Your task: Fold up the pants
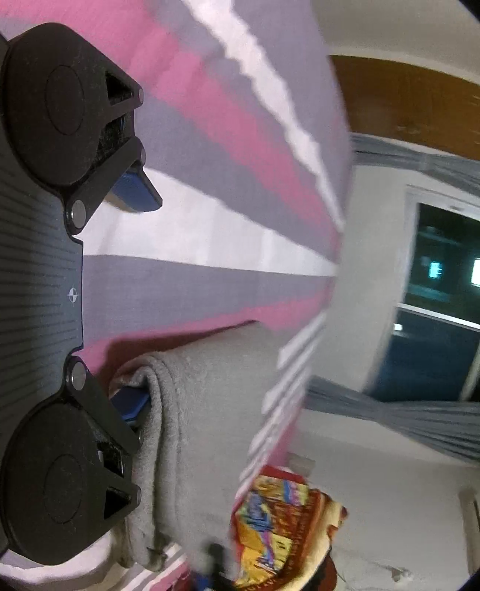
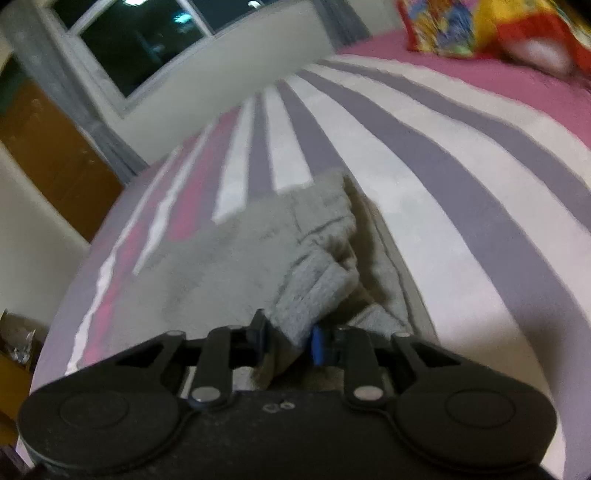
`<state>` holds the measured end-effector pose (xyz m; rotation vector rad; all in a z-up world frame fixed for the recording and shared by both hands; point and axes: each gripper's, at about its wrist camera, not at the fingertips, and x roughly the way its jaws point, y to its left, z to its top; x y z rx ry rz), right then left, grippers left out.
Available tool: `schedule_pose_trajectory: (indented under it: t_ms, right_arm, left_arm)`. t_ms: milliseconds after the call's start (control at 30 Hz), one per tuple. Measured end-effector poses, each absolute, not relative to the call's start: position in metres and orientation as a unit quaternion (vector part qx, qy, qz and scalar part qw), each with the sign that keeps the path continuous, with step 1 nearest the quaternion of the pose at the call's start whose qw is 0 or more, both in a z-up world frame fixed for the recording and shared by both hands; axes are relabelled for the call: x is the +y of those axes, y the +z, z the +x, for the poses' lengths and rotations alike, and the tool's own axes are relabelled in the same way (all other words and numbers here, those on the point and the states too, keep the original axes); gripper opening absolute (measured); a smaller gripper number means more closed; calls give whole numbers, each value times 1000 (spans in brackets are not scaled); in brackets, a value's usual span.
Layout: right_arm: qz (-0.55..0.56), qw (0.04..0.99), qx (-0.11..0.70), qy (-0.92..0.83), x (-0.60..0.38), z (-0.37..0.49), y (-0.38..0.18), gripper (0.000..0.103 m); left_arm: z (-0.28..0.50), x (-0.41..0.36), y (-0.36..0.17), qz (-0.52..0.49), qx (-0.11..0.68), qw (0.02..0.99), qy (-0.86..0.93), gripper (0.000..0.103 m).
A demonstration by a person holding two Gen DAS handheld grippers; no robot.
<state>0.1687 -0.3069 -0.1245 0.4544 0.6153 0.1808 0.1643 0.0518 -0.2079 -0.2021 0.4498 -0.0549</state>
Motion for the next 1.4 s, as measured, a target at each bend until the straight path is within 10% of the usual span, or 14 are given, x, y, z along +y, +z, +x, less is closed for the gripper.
schedule_pose_trajectory:
  t_ms: [133,267,433,1067,1300,1400]
  right_arm:
    - [191,945,239,117,-313,151,-105,21]
    - [261,886,377,76,-341,178,-158,26]
    - [328,901,275,71,-368,121,-144,73]
    - [339,866,362,68,-350,172,-164,44]
    - [275,926,213,147,-341,131,-111,37]
    - [270,918,277,86,-351,143,-144,37]
  left_arm:
    - [175,44,-216,-87,259,961,-32,97]
    - [178,40,-218,-81,268,960,-30,97]
    - [180,39,-220,-85,269,959,-26,97]
    - [179,38,-221,-85,266,960,-23,98]
    - [178,38,-222,-88,263,960,-25,98]
    - [178,38,-221,-86,264,960,-25,98]
